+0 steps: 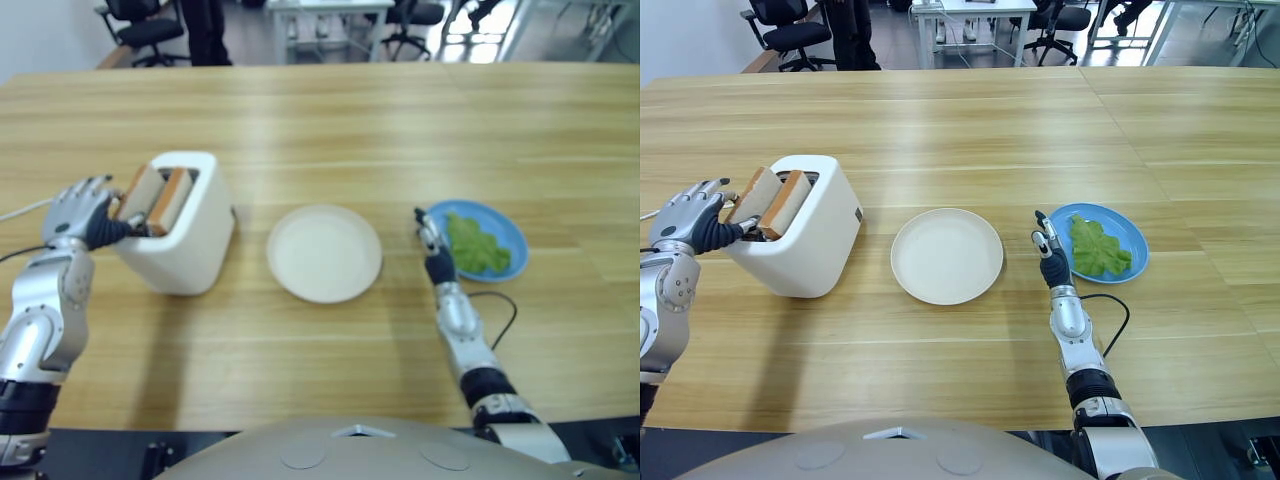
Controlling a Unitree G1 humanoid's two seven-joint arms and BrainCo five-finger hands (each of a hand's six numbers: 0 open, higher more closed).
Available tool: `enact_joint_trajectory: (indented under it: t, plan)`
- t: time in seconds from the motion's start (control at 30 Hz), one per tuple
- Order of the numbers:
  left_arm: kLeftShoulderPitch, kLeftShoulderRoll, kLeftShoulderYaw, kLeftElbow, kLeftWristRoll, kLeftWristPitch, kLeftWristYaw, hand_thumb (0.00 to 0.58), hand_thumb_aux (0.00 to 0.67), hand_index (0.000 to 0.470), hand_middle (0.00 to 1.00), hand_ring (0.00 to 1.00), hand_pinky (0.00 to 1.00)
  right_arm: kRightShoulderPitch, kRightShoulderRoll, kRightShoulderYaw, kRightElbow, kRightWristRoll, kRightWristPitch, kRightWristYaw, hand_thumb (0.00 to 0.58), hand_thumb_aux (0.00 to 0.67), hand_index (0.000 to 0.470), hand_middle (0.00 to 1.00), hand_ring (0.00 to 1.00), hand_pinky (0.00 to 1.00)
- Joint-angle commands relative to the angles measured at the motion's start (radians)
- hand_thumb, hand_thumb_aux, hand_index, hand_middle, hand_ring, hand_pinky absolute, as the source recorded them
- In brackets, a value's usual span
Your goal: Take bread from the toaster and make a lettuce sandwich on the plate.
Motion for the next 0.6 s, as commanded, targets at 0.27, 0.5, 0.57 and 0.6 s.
enact_joint_trajectory:
  t: [0.27,0.5,0.57,0.6]
  plan:
    - [-0.001,-0.03,0.02,-0.039,-0.077,-0.066,0.013,0.58,0.67,0.46,0.0,0.0,0.0,0.019,-0.001,-0.003,0.002,-0.008,0.029,-0.007,0.0,0.0,0.0,0.0,0.0,0.0]
    - [-0.02,-0.051,0.088,-0.086,-0.117,-0.096,0.074,0.58,0.67,0.46,0.87,0.87,0.87,0.022,0.004,0.0,0.005,-0.011,0.034,-0.012,0.0,0.0,0.0,0.0,0.0,0.0]
    - [-0.028,-0.056,0.122,-0.098,-0.13,-0.101,0.098,0.58,0.67,0.46,1.0,1.0,1.0,0.023,0.006,0.0,0.005,-0.013,0.037,-0.013,0.0,0.0,0.0,0.0,0.0,0.0]
    - [-0.031,-0.056,0.135,-0.102,-0.134,-0.104,0.107,0.58,0.67,0.46,1.0,1.0,1.0,0.024,0.007,0.001,0.004,-0.014,0.038,-0.014,0.0,0.0,0.0,0.0,0.0,0.0]
